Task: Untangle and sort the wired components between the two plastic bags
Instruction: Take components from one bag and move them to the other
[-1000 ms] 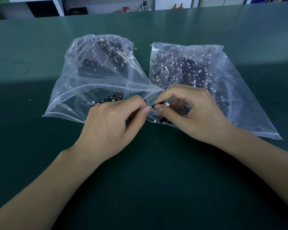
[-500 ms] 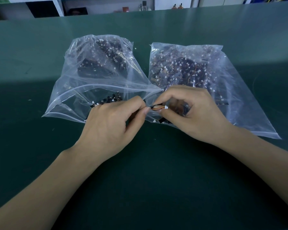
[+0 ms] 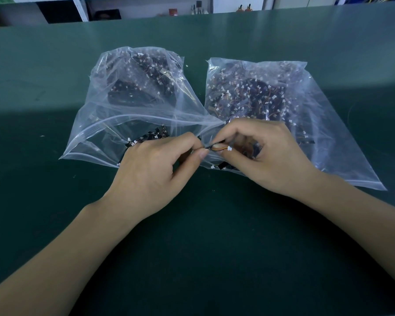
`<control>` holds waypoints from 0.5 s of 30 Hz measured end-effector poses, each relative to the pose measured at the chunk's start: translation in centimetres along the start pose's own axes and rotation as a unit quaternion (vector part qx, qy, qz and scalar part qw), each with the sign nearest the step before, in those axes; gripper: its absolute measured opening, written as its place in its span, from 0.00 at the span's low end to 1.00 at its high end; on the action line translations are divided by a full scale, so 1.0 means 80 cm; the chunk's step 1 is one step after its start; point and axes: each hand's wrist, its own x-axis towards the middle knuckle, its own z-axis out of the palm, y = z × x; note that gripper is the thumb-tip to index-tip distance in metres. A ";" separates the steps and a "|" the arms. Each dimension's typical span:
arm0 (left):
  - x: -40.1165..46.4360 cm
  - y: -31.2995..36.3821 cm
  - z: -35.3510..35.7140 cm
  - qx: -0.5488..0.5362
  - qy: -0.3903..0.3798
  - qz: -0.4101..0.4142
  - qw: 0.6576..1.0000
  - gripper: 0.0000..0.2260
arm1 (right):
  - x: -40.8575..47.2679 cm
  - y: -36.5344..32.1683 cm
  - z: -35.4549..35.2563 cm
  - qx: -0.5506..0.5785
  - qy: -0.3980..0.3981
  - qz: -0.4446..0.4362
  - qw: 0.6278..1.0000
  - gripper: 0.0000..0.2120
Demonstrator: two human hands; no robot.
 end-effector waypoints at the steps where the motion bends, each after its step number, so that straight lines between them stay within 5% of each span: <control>1: 0.000 0.000 0.000 -0.003 -0.001 0.001 1.000 0.10 | 0.000 0.000 -0.001 -0.002 0.002 -0.002 1.000 0.06; 15: -0.001 0.000 0.001 -0.027 0.005 -0.007 1.000 0.08 | -0.001 -0.001 0.001 -0.012 0.005 -0.013 1.000 0.02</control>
